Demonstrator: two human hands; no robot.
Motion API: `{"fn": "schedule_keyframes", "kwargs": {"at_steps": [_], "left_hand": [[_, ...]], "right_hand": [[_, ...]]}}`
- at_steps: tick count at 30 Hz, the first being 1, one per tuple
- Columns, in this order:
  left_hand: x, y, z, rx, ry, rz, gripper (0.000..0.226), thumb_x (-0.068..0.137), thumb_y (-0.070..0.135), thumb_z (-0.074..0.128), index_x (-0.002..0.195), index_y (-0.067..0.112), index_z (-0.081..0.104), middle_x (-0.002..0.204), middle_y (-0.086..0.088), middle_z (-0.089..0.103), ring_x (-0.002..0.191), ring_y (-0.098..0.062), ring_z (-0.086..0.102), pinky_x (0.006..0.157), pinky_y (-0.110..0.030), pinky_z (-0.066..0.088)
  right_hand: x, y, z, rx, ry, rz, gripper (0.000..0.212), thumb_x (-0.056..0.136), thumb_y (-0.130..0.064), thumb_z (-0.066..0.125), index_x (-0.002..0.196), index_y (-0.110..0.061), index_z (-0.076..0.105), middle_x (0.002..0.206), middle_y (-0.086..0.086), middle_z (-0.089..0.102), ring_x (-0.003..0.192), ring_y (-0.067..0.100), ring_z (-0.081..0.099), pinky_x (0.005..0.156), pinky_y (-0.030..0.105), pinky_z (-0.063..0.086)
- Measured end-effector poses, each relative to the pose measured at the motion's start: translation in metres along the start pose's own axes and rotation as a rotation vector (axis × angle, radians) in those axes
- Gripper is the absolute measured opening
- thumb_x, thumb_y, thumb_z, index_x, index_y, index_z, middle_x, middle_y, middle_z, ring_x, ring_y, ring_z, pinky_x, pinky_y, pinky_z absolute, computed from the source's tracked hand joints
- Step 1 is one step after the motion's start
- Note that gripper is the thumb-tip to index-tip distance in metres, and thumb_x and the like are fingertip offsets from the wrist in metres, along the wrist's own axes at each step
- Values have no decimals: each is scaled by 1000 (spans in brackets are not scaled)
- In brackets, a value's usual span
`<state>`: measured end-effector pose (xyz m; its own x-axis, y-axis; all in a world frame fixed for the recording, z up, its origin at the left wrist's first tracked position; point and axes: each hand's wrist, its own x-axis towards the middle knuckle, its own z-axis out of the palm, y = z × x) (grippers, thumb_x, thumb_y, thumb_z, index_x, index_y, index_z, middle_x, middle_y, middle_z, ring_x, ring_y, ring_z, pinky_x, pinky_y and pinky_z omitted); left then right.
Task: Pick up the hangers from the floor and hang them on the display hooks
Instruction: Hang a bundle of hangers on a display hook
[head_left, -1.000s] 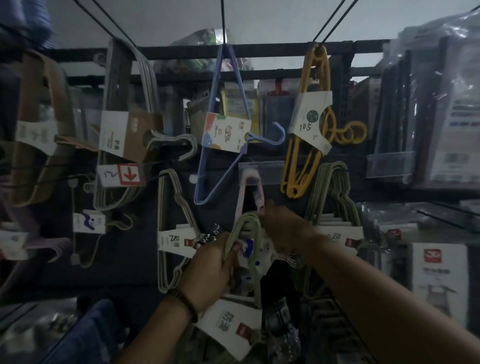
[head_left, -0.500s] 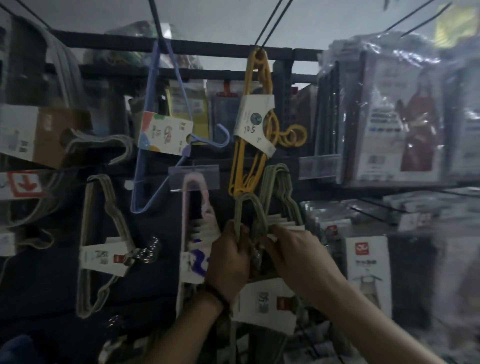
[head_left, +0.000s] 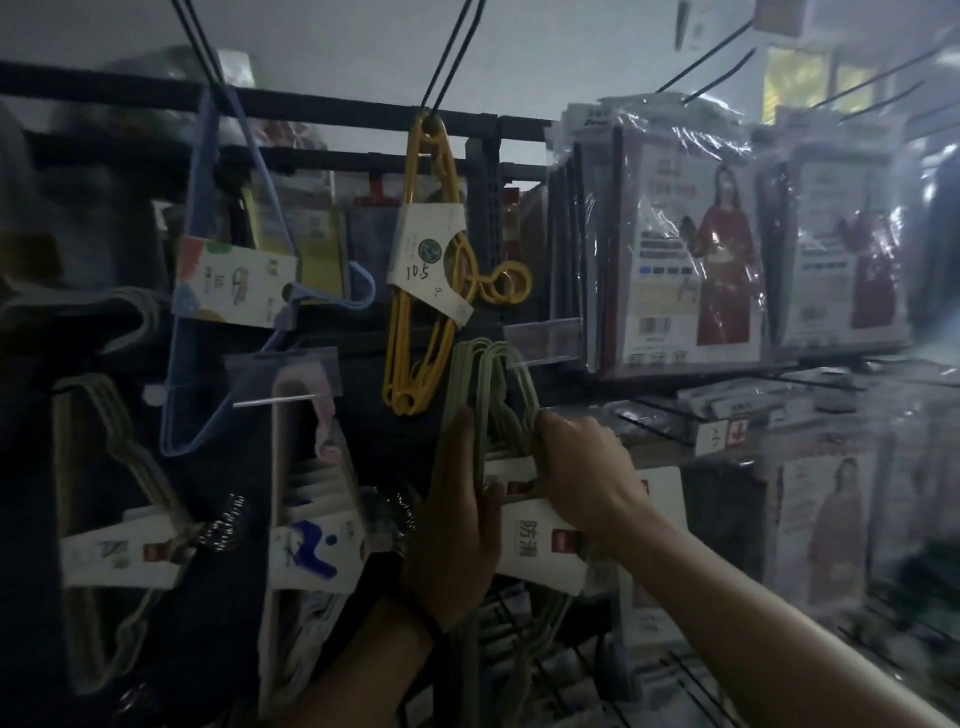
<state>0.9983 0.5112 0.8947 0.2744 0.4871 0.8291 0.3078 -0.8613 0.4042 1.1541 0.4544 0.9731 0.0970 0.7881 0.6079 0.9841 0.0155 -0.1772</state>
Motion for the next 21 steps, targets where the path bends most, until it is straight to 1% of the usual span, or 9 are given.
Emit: {"fn": "schedule_keyframes", "kwargs": {"at_steps": [1, 2, 4, 7, 9, 11, 13, 16, 21], "left_hand": [[-3, -2, 0, 32, -35, 38, 70, 111, 23, 46, 169, 22, 5, 177, 6, 5, 163, -14, 10, 128, -24, 20], [-4, -3, 0, 45, -67, 56, 71, 112, 20, 46, 169, 23, 4, 177, 8, 0, 163, -14, 6, 127, -17, 17], [-3, -3, -3, 14, -111, 62, 69, 113, 17, 44, 168, 26, 4, 176, 14, -4, 163, -9, 2, 122, -6, 15], [1, -4, -2, 24, -146, 124, 67, 113, 13, 43, 167, 25, 6, 175, 20, -6, 161, -3, 1, 124, -11, 15], [5, -5, 1, 60, -146, 153, 68, 113, 11, 44, 167, 24, 7, 175, 20, -6, 161, -3, 1, 126, -14, 12], [8, -4, 5, 86, -142, 181, 69, 111, 8, 47, 167, 21, 8, 176, 14, -5, 162, -5, 3, 127, -14, 13], [10, -4, 8, 91, -156, 181, 70, 111, 9, 47, 168, 21, 8, 176, 13, -5, 162, -6, 3, 126, -13, 14], [13, -10, 12, 75, -201, 131, 72, 112, 11, 47, 167, 27, 4, 175, 18, -10, 161, -2, 0, 124, -11, 14], [20, -30, 10, 150, -243, 62, 74, 112, 18, 46, 165, 36, -2, 170, 28, -19, 158, 5, -9, 124, -9, 7]], "right_hand": [[-1, 0, -2, 1, 13, -2, 6, 100, -20, 58, 96, -22, 53, 87, 1, 66, 72, 23, 65, 61, 36, 54], [-2, 1, -2, 3, 41, -8, 5, 100, -20, 57, 99, -22, 53, 88, 1, 66, 74, 25, 66, 62, 38, 55], [-6, 6, 0, 18, 118, -25, 3, 102, -21, 56, 103, -22, 53, 91, 1, 67, 77, 27, 68, 65, 43, 58], [-12, 12, 8, 7, 205, -20, 7, 101, -20, 57, 107, -21, 53, 98, 1, 69, 82, 32, 71, 61, 37, 48], [-15, 16, 12, 4, 268, -20, 8, 100, -20, 61, 105, -20, 54, 95, 0, 69, 77, 33, 71, 58, 34, 40], [-15, 21, 14, 12, 327, -26, 9, 101, -23, 62, 101, -20, 54, 89, -1, 69, 71, 32, 70, 56, 34, 38], [-11, 26, 16, 45, 317, -21, 10, 104, -28, 59, 100, -19, 56, 88, 1, 70, 72, 32, 69, 57, 36, 42], [2, 31, 19, 39, 215, -7, 11, 105, -24, 56, 103, -15, 61, 92, 7, 72, 81, 36, 70, 63, 38, 49], [30, 25, 27, 69, 93, 16, 16, 102, -13, 54, 106, -14, 70, 96, 12, 72, 85, 34, 70, 61, 32, 39]]}}
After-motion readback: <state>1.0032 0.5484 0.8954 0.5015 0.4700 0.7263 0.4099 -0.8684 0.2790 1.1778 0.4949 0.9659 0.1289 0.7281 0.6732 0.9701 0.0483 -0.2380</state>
